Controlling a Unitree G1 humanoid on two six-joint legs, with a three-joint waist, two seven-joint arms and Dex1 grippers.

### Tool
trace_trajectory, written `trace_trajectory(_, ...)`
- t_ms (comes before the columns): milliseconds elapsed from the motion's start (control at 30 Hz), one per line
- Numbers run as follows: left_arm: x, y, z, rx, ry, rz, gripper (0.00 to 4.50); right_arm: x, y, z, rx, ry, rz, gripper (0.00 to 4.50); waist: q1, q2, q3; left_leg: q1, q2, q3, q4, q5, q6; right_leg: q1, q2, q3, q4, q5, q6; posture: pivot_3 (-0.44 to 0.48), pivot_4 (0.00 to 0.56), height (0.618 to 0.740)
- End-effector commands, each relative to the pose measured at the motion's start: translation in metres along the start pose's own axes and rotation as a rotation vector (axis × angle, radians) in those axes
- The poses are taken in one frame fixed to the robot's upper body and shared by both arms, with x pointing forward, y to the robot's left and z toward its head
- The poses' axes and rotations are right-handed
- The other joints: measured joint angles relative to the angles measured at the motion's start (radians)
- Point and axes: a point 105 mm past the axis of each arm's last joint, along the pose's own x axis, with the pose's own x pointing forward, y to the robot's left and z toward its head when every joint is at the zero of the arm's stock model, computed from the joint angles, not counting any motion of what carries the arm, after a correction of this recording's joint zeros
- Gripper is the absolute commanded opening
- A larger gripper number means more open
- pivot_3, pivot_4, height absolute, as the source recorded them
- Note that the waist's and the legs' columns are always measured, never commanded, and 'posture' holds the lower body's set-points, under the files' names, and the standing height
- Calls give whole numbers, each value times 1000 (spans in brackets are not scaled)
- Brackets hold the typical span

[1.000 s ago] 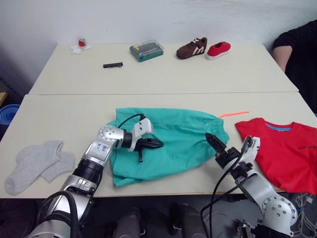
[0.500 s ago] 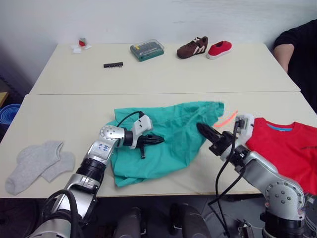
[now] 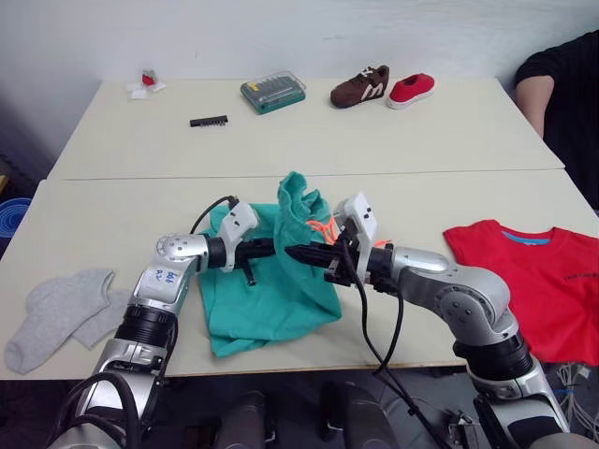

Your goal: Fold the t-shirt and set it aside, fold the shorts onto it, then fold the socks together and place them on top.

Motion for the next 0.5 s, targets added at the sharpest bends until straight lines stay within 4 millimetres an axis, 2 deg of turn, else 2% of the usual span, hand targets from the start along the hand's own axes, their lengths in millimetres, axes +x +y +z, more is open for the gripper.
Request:
trace_trajectory(33, -19, 0, 28, -84, -141, 5, 0, 10, 6, 5, -103, 16, 78, 14, -1, 0, 0, 0, 0, 0, 0, 0, 0, 0, 0, 0, 0, 0, 0, 0, 150, 740)
trace_trajectory(100, -36, 1, 35, -137, -190, 25, 0, 17, 5, 7, -145, 47, 103, 14, -2, -1, 1, -1, 0, 0, 0, 0, 0, -1, 0, 0, 0, 0, 0, 0, 150, 740)
trace_trajectory(200, -60, 12, 29, -123, -169, 126, 0, 24, 2, 6, -242, 99, 124, 14, -5, 0, 1, 0, 0, 0, 0, 1, -1, -1, 0, 0, 1, 0, 0, 0, 150, 740)
trace_trajectory(333, -91, 24, 29, -129, -167, 233, 0, 31, 5, 2, -265, 117, 170, 14, -4, 0, 1, 1, 1, 0, -1, 1, -3, -1, 0, 0, 1, 0, -1, 0, 150, 740)
trace_trajectory(433, -111, 32, 28, -109, -146, 296, 0, 34, 19, 1, -222, 106, 256, 698, -4, 0, 1, 0, 0, 0, -1, 1, -3, -1, 0, 0, 1, 0, -1, 0, 150, 740)
trace_trajectory(500, -116, 36, 31, -92, -147, 320, 0, 36, 24, 0, -196, 102, 279, 1387, -1, 0, 1, 0, 0, -1, -1, 1, -3, -1, 0, 0, 1, 0, -1, 0, 150, 740)
